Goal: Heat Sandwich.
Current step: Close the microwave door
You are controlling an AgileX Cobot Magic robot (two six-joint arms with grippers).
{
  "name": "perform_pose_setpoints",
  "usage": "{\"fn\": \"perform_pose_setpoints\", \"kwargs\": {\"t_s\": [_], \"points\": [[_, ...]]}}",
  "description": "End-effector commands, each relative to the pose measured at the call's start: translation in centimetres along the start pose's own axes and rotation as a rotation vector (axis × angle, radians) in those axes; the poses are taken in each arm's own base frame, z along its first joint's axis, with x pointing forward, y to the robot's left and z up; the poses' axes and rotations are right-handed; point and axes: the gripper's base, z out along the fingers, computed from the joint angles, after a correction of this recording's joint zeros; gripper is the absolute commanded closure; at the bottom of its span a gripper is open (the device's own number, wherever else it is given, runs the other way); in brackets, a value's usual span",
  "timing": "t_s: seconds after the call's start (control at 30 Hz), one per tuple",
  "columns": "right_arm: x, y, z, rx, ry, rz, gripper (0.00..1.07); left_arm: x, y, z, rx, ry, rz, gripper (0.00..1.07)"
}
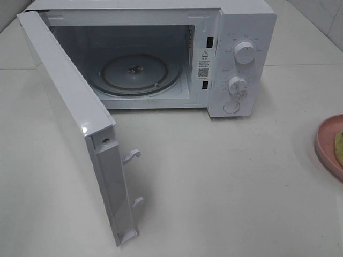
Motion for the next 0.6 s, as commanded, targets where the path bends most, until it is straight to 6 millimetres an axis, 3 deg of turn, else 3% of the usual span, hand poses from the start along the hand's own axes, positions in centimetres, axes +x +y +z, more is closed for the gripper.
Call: {"fn": "perform_pose_setpoints", "kwargs": {"t_s": [0.03, 0.37, 0.53, 0.6], "points": [[0.3, 0.0, -0.2, 0.0, -0.027, -0.005, 0.31, 0.1, -0.1, -0.3, 0.0, -0.027, -0.006, 0.05], [0.3, 0.0, -0.2, 0.0, -0.027, -0.002, 0.31, -1.4, -0.1, -1.1, -0.001, -0.108, -0.009, 0.05], [0.3, 0.0, -0.2, 0.0, -0.027, -0.002, 0.31, -2.8, 0.1, 0.1, -0.007, -0.104, -0.013, 0.12], [0.3, 0.0, -0.2, 0.0, -0.027, -0.002, 0.31, -3.6, 0.1, 1.4, 0.006, -0.055, -0.029, 0.19]]}}
